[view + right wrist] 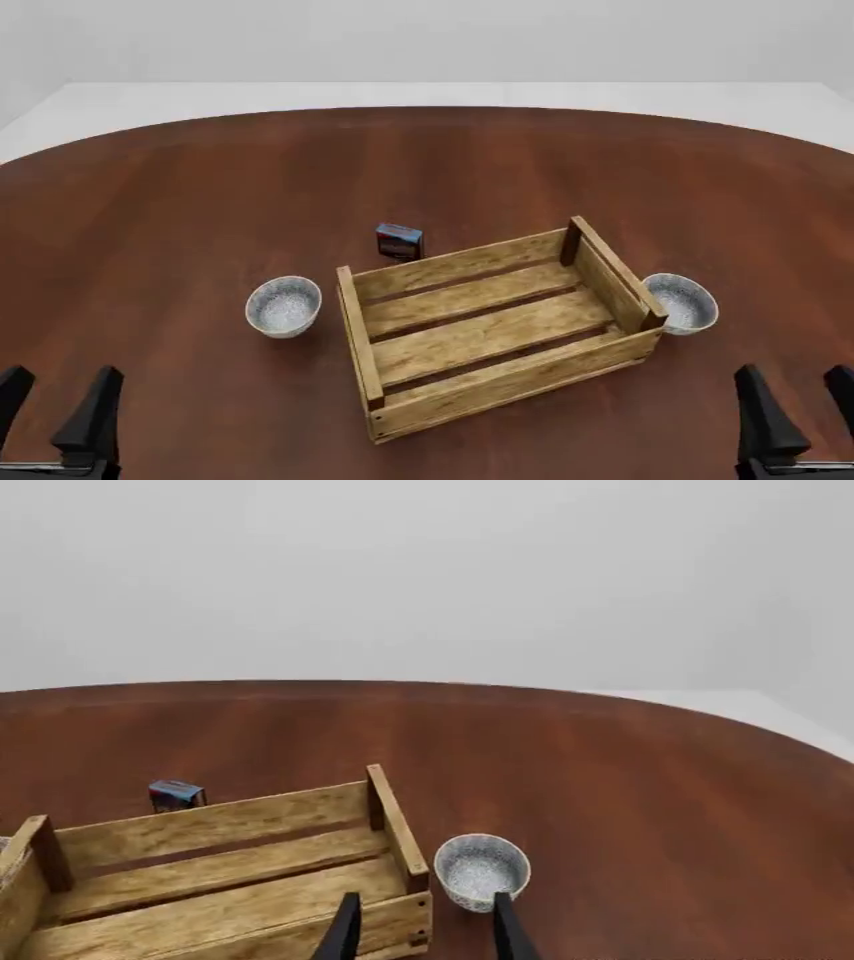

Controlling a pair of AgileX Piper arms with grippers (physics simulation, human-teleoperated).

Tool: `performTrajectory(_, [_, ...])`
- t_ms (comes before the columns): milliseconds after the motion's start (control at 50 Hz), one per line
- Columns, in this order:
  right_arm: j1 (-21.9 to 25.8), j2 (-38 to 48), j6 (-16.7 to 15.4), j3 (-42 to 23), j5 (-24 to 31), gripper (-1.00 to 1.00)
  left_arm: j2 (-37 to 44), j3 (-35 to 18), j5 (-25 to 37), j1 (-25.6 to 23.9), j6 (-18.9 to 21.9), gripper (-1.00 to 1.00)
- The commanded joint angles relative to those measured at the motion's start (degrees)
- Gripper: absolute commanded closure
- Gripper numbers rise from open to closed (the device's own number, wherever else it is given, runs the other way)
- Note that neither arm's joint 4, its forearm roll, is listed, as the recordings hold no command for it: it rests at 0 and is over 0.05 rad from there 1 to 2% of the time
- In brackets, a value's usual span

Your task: Stack the right bowl on the left bowl and place them in the tray.

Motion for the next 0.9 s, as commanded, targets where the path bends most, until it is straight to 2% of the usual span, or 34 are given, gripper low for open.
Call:
performTrajectory(20, [0.6, 0.7, -0.4, 0.0, 0.8, -1.00, 0.9, 0.0, -0.5, -0.5, -0.5, -1.00])
performTrajectory(160, [0.8, 3.9, 1.2, -1.0, 0.4, -1.00, 1.8, 0.0, -0.8, -0.5, -0.2, -1.00])
performTrajectory(220, [2.0, 9.7, 1.3, -1.6, -2.1, -1.00, 2.2, 0.0, -1.0, -0.7, -0.3, -1.00])
performTrajectory(240, [2.3, 12.4, 2.3, -1.8, -3.3, -1.00, 2.5, 0.0, -1.3, -0.7, -0.3, -1.00])
performTrajectory(280, [0.2, 20.1, 2.0, -2.3, -6.8, -1.00, 2.9, 0.0, -1.6, -0.7, -0.1, -1.00])
performTrajectory(320, [2.9, 19.7, 2.7, -3.4, -5.8, -1.00, 2.8, 0.0, -1.6, -0.9, 0.0, -1.00])
performTrajectory(360, [2.1, 23.3, 4.8, -4.8, -6.7, -1.00, 3.5, 0.0, -2.2, -1.3, -0.5, -1.00])
performTrajectory(420, [1.6, 24.8, 2.5, -6.8, -5.3, -1.00, 4.5, 0.0, -3.0, -1.6, -0.5, -1.00])
performTrajectory(500, [1.6, 25.8, 1.2, -9.2, -3.0, -1.00, 4.6, 0.0, -3.0, -1.9, -0.3, -1.00])
performTrajectory(540, [0.8, 28.0, -1.0, -10.9, -2.3, -1.00, 4.9, 0.0, -3.2, -1.8, -0.2, -1.00])
performTrajectory(640, [-0.2, 29.8, -1.5, -15.1, 0.9, -1.00, 4.6, 0.0, -2.9, -1.7, -0.3, -1.00])
performTrajectory(700, [-1.9, 33.9, -3.8, -19.1, 2.6, -1.00, 4.4, -0.1, -2.8, -1.6, -0.5, -1.00])
performTrajectory(780, [-3.3, 35.4, -5.9, -21.5, 3.8, -1.00, 4.8, -0.1, -3.0, -1.2, -0.1, -1.00])
performTrajectory(820, [-1.9, 37.9, -4.4, -23.2, 5.0, -1.00, 5.1, -0.1, -3.2, -0.6, -0.4, -1.00])
performTrajectory(900, [-3.6, 41.6, -5.1, -25.7, 4.8, -1.00, 3.1, -0.2, -1.5, -0.9, -0.4, -1.00])
